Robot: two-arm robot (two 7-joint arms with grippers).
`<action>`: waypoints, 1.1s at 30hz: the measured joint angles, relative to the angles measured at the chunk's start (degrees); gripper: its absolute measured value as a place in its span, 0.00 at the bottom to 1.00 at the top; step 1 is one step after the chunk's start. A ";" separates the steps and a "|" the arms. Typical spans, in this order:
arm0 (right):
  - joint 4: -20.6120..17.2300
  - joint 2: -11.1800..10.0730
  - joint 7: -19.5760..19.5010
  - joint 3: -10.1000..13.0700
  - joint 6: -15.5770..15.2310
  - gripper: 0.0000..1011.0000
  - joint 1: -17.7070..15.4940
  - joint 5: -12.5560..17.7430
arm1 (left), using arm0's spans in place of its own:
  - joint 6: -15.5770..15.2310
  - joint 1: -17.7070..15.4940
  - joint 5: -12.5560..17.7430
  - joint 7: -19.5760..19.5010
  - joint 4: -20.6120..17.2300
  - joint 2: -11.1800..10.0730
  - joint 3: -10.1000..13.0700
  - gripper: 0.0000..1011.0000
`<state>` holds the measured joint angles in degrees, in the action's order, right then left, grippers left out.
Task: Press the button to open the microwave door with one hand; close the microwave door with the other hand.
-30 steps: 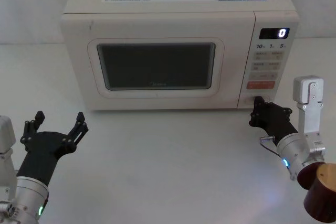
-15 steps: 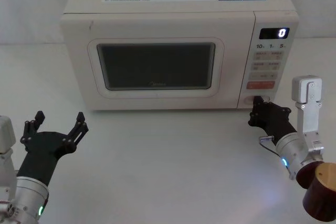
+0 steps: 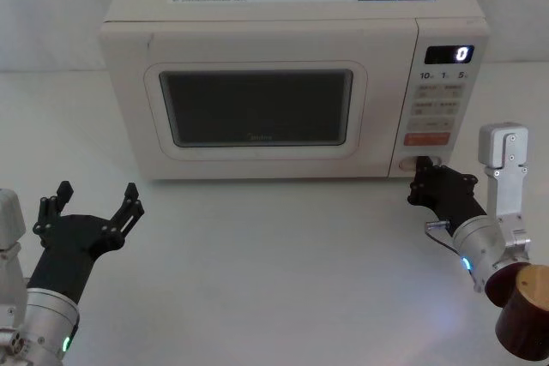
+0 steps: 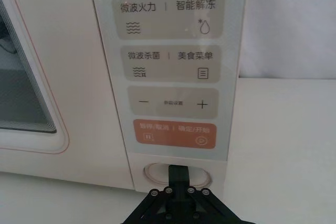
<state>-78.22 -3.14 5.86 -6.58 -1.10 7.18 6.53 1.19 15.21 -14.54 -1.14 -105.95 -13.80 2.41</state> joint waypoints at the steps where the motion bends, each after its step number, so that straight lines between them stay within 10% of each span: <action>1: 0.00 0.00 -0.01 0.06 0.03 0.00 0.00 -0.01 | 0.00 0.00 0.00 0.00 0.00 0.00 0.00 0.99; 33: 1.87 0.76 -0.01 0.00 1.34 0.00 1.59 -0.28 | 0.00 0.00 0.00 0.00 0.00 0.00 0.00 0.99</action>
<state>-76.35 -2.38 5.85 -6.58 0.25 8.77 6.24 1.19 15.21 -14.54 -1.14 -105.95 -13.81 2.41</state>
